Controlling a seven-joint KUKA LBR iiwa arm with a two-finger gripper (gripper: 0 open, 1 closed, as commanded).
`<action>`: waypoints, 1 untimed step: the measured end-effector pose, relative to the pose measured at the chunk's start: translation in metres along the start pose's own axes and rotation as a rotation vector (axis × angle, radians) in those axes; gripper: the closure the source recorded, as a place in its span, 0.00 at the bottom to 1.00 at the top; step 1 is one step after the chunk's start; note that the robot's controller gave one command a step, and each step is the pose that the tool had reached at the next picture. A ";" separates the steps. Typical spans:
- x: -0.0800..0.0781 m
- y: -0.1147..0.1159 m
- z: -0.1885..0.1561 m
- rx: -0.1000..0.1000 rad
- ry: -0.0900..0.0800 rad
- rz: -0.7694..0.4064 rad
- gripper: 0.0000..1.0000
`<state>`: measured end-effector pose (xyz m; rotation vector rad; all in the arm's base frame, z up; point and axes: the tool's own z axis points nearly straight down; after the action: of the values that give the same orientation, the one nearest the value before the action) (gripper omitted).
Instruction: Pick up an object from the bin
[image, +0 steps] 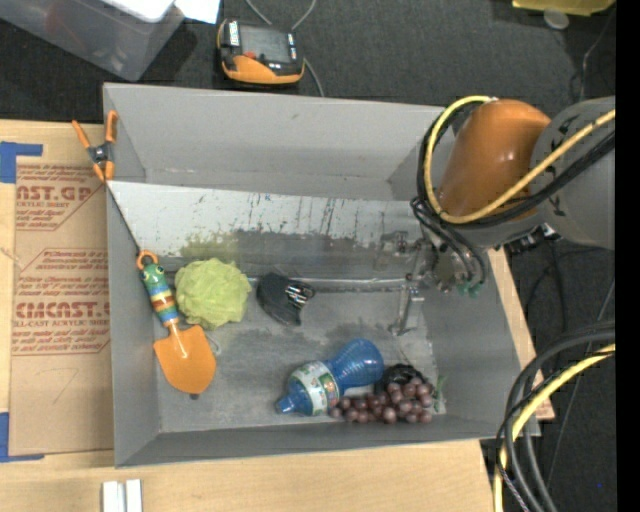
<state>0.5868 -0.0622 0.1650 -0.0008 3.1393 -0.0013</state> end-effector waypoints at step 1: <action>0.000 0.000 0.000 0.000 0.000 0.000 0.00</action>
Offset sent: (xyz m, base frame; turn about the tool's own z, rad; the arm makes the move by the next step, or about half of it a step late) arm -0.0304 0.0138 -0.0021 -0.3354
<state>0.5868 -0.0622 0.1650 -0.0011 3.1393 -0.0013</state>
